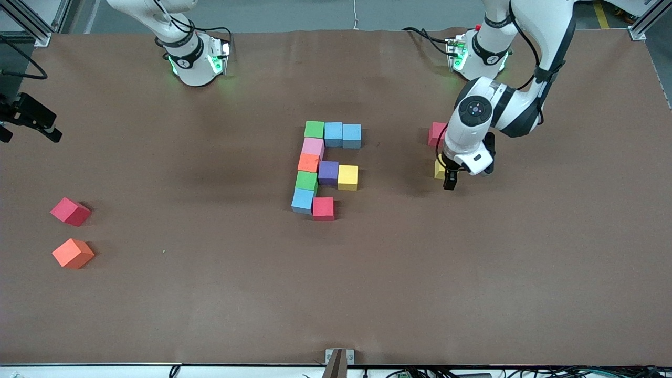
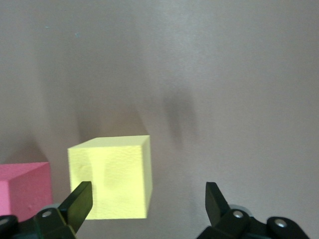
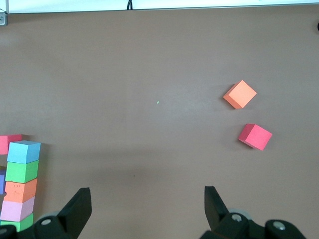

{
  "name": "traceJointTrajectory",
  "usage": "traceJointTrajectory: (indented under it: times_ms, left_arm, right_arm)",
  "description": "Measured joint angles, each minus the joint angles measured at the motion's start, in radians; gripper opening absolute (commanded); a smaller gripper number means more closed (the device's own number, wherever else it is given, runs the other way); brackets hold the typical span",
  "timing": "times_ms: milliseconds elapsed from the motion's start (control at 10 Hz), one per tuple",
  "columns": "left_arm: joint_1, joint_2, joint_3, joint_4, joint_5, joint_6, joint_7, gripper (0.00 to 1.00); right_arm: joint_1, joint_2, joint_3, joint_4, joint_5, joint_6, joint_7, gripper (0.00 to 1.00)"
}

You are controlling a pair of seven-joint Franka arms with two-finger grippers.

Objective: Arrange 11 blocks into digit 3
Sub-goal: 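Reach and grasp the second yellow cube with the left gripper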

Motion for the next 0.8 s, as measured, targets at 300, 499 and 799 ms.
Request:
traceJointTrajectory:
  times_ms: [300, 499, 799]
  left_arm:
    - [0.0, -0.019, -0.009, -0.078, 0.0, 0.074, 0.0, 1.0]
    - [0.0, -0.019, -0.011, -0.106, 0.0, 0.1, 0.0, 1.0]
    - [0.0, -0.012, -0.011, -0.129, 0.0, 0.151, 0.0, 0.69]
  right_arm:
    - [0.0, 0.0, 0.001, 0.0, 0.0, -0.01, 0.0, 1.0]
    - [0.004, 0.0, 0.002, 0.001, 0.0, -0.012, 0.0, 1.0]
    - [0.004, 0.0, 0.001, 0.006, 0.0, -0.019, 0.0, 1.0]
